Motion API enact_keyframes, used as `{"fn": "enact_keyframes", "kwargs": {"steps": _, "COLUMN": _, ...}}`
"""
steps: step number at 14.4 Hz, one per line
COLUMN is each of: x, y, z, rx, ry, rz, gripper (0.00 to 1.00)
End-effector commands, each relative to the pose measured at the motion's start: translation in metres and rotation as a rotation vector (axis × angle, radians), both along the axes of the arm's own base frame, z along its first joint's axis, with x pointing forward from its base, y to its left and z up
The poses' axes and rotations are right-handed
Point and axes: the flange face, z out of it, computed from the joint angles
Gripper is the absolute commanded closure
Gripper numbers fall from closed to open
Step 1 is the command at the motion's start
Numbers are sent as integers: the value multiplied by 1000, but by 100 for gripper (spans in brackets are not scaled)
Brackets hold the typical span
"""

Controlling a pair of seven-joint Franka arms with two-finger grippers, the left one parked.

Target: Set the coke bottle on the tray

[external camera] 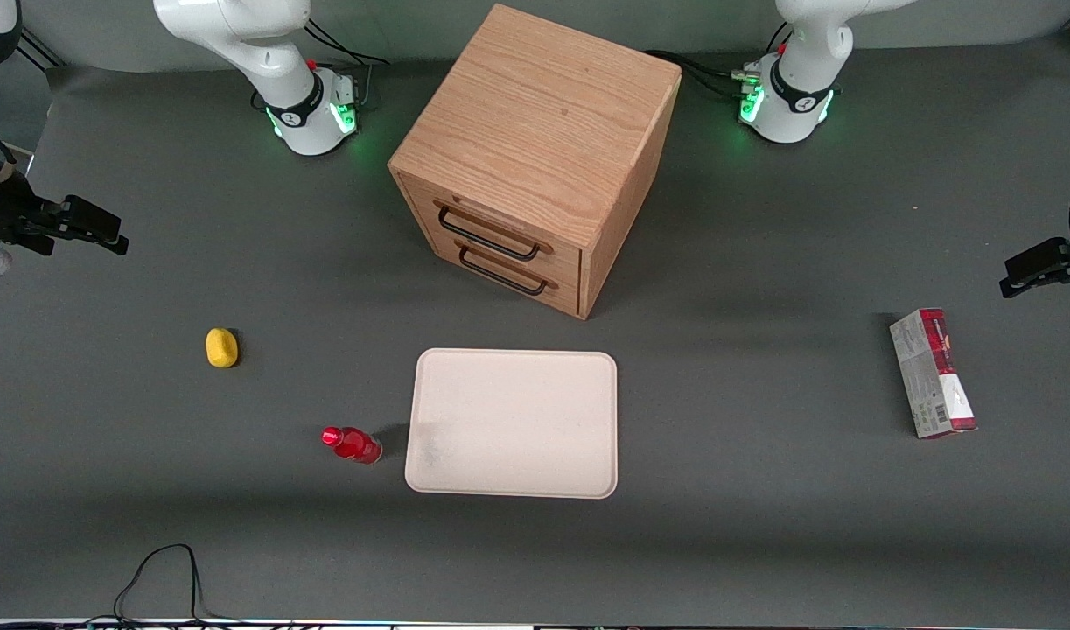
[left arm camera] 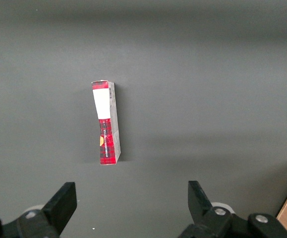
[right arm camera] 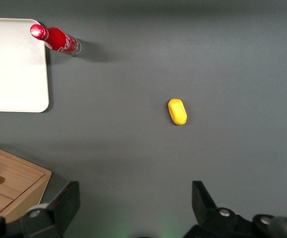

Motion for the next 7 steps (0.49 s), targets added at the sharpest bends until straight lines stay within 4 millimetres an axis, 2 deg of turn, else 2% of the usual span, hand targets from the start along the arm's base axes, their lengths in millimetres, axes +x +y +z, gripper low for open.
{"fn": "enact_keyframes", "kwargs": {"steps": 1, "x": 0, "y": 2, "z": 0, "rx": 18, "ry": 14, "rz": 14, "gripper": 0}}
{"fn": "enact_keyframes", "kwargs": {"steps": 5, "x": 2, "y": 6, "z": 0, "rx": 19, "ry": 12, "rz": 16, "gripper": 0}}
{"fn": "enact_keyframes", "kwargs": {"steps": 7, "x": 12, "y": 22, "z": 1, "rx": 16, "ry": -1, "rz": 33, "gripper": 0}}
